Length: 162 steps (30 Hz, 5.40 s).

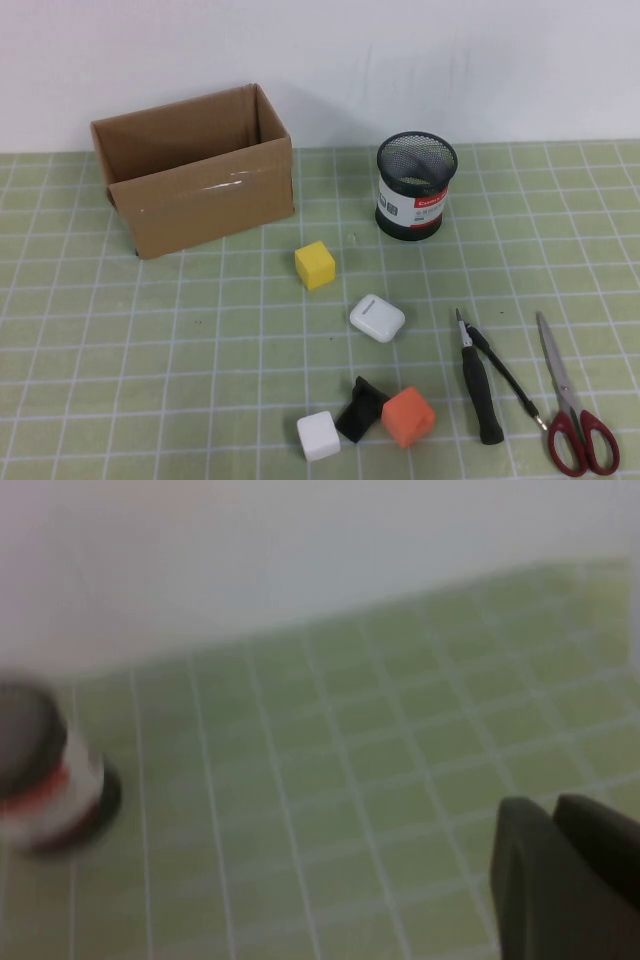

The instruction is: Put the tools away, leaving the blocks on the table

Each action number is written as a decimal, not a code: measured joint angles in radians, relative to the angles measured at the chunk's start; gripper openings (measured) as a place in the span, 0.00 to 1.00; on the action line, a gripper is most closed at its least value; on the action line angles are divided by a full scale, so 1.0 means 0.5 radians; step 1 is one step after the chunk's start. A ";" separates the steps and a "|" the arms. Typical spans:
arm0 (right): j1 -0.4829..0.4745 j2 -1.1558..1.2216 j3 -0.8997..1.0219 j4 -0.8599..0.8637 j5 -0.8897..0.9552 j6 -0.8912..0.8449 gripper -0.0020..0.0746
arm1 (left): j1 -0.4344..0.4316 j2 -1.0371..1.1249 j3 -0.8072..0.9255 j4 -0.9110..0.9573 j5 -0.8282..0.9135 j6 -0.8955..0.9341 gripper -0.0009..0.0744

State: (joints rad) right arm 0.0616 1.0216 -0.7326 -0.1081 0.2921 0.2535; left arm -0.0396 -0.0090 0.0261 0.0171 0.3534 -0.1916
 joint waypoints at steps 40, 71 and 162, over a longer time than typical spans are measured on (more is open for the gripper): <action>0.558 1.485 -0.337 0.028 0.722 0.060 0.14 | 0.000 0.000 0.000 0.000 0.000 0.000 0.01; 1.219 1.694 -1.644 0.259 -1.262 -0.660 0.02 | 0.000 0.000 0.000 0.000 0.000 0.000 0.01; 1.045 1.505 -0.591 0.105 0.543 0.133 0.02 | 0.000 -0.002 0.000 0.005 0.000 0.000 0.01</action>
State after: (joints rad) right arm 0.5838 1.7740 -1.0281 -0.0556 0.5638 0.3203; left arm -0.0396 -0.0099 0.0261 0.0197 0.3534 -0.1916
